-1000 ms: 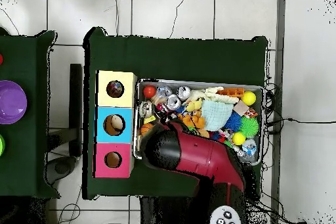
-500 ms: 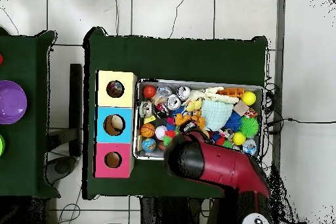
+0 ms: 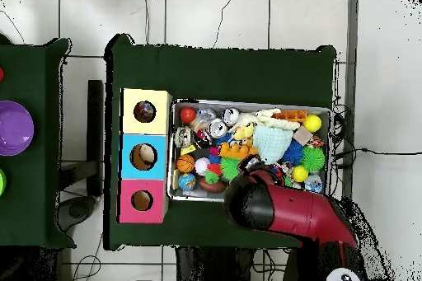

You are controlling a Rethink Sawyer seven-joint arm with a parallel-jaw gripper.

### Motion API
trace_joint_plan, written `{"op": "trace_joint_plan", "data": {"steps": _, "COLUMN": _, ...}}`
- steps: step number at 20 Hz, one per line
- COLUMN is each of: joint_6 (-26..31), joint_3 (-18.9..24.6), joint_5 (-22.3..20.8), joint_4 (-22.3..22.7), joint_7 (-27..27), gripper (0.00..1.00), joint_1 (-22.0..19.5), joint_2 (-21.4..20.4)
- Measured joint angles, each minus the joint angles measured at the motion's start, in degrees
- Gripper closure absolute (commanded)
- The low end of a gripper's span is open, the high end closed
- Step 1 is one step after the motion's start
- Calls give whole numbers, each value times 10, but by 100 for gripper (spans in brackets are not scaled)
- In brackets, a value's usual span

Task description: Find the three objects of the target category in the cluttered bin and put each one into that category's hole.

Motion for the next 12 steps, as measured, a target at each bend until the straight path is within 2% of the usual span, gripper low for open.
{"op": "trace_joint_plan", "data": {"steps": 12, "joint_6": -51, "joint_3": 24, "joint_5": -68, "joint_4": 0, "joint_7": 0, "gripper": 100, "joint_1": -30, "joint_2": 32}}
